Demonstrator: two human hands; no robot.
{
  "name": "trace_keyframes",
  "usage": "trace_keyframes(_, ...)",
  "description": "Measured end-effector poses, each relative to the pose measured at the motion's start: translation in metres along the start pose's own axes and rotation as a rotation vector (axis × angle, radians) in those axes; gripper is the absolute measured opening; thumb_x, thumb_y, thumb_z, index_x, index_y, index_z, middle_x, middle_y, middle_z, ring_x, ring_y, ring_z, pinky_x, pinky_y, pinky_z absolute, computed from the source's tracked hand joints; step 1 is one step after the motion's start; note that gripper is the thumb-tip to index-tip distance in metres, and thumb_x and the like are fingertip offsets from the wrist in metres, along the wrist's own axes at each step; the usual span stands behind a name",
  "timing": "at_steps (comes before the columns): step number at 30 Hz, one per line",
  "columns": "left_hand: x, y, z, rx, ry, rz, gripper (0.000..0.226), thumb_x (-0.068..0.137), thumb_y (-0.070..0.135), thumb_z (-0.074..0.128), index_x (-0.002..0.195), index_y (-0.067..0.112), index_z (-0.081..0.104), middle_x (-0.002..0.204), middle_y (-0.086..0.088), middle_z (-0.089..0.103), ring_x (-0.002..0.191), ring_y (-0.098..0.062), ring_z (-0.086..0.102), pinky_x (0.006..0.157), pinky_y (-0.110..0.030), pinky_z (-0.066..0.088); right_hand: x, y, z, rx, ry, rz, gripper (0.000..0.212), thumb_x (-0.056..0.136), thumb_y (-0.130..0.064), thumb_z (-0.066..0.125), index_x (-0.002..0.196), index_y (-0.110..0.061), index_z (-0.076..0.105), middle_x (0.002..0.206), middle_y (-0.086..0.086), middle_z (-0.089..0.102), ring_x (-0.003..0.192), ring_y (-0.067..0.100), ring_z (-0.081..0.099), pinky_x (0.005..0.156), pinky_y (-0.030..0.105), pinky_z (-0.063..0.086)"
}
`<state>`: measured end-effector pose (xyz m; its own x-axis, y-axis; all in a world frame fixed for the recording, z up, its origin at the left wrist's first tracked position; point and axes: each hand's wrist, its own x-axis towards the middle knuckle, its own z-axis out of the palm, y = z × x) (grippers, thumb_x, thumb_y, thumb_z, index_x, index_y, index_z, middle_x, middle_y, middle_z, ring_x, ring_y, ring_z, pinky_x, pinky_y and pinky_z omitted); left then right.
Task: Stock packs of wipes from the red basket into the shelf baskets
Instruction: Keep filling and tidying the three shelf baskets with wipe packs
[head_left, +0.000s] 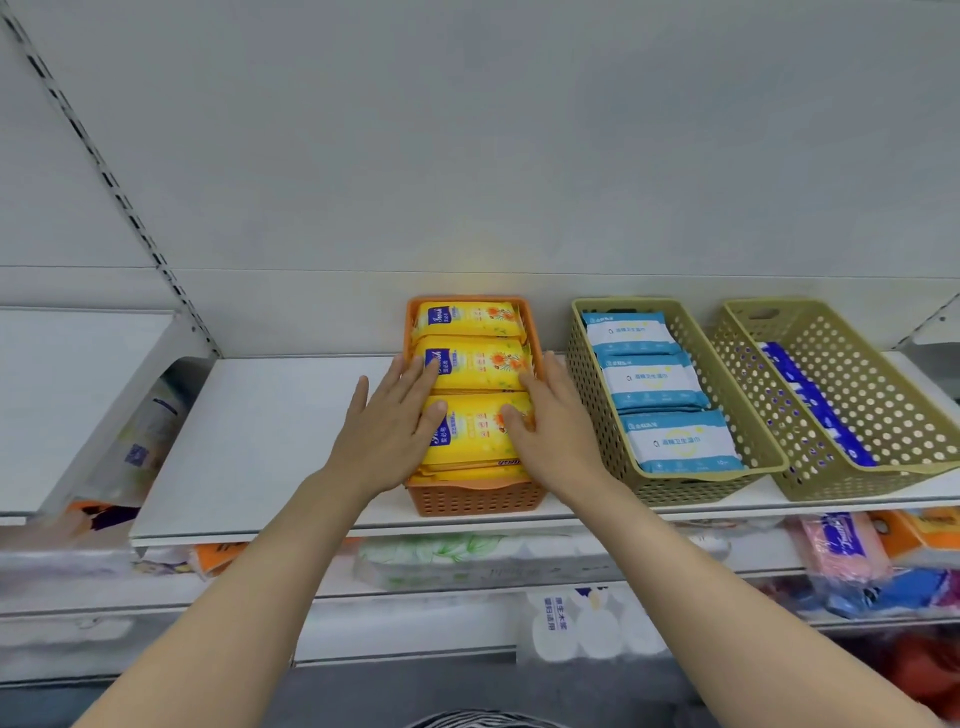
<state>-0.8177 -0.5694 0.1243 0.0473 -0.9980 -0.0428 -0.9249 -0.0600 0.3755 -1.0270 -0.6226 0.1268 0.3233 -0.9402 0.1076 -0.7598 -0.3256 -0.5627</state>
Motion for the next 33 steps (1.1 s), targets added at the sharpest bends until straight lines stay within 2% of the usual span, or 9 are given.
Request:
trace_keyframes(3,-0.003,0.003,0.002,0.004,0.012,-0.011,0.062,0.102,0.054,0.013,0.159,0.031,0.001,0.166,0.011,-0.004,0.152,-0.008,-0.011,0.122,-0.044,-0.008,-0.005,0.001,0.006,-0.022,0.031,-0.011,0.061,0.096,-0.048,0.043,0.147,-0.015,0.043,0.162,0.004,0.024,0.149,0.024,0.021,0.117,0.048,0.03)
trace_keyframes(9,-0.002,0.008,0.001,0.032,0.032,-0.028,0.062,0.103,0.053,0.015,0.159,0.028,0.005,0.167,0.008,0.002,0.153,-0.01,-0.008,0.122,-0.044,-0.006,-0.008,0.0,0.009,-0.073,0.06,-0.019,0.058,0.101,-0.041,0.045,0.152,-0.014,0.036,0.165,0.003,0.016,0.153,0.02,0.01,0.122,0.043,0.021)
trace_keyframes(13,-0.004,0.012,0.0,0.044,0.046,-0.035,0.061,0.103,0.052,0.016,0.159,0.028,0.008,0.167,0.007,0.005,0.153,-0.012,-0.007,0.123,-0.043,-0.006,-0.003,0.003,0.008,-0.057,0.056,-0.034,0.059,0.099,-0.043,0.046,0.15,-0.013,0.039,0.163,0.005,0.022,0.151,0.022,0.017,0.119,0.045,0.026)
trace_keyframes(17,-0.002,0.01,-0.002,0.01,0.081,-0.037,0.063,0.102,0.055,0.018,0.159,0.03,0.006,0.167,0.007,0.002,0.153,-0.013,-0.007,0.123,-0.044,-0.006,0.011,0.001,-0.004,-0.034,-0.012,-0.006,0.056,0.102,-0.045,0.042,0.154,-0.026,0.031,0.167,0.005,0.009,0.154,0.022,0.002,0.124,0.041,0.009)
trace_keyframes(21,0.001,0.009,-0.003,0.012,0.018,-0.031,0.064,0.099,0.058,0.014,0.158,0.035,0.004,0.166,0.01,-0.002,0.152,-0.01,-0.01,0.122,-0.045,-0.008,0.025,-0.002,-0.012,-0.119,-0.167,0.01,0.05,0.104,-0.05,0.029,0.153,-0.041,0.028,0.167,0.001,0.006,0.154,0.023,-0.005,0.124,0.046,0.003)
trace_keyframes(29,0.005,0.004,-0.005,0.013,-0.019,-0.025,0.06,0.102,0.054,0.015,0.158,0.035,0.001,0.166,0.01,-0.003,0.153,-0.01,-0.009,0.122,-0.046,-0.006,0.015,-0.006,-0.003,-0.185,-0.201,-0.005,0.059,0.105,-0.049,0.026,0.159,-0.033,0.009,0.167,0.003,-0.002,0.153,0.02,-0.011,0.124,0.045,0.001)
trace_keyframes(33,0.003,0.005,-0.003,0.011,-0.005,-0.019,0.061,0.103,0.054,0.018,0.158,0.034,0.002,0.167,0.009,-0.002,0.153,-0.011,-0.008,0.122,-0.046,-0.005,0.011,-0.005,-0.002,-0.179,-0.193,-0.002,0.059,0.105,-0.049,0.026,0.159,-0.033,0.007,0.167,0.003,-0.004,0.153,0.019,-0.012,0.124,0.045,0.0)
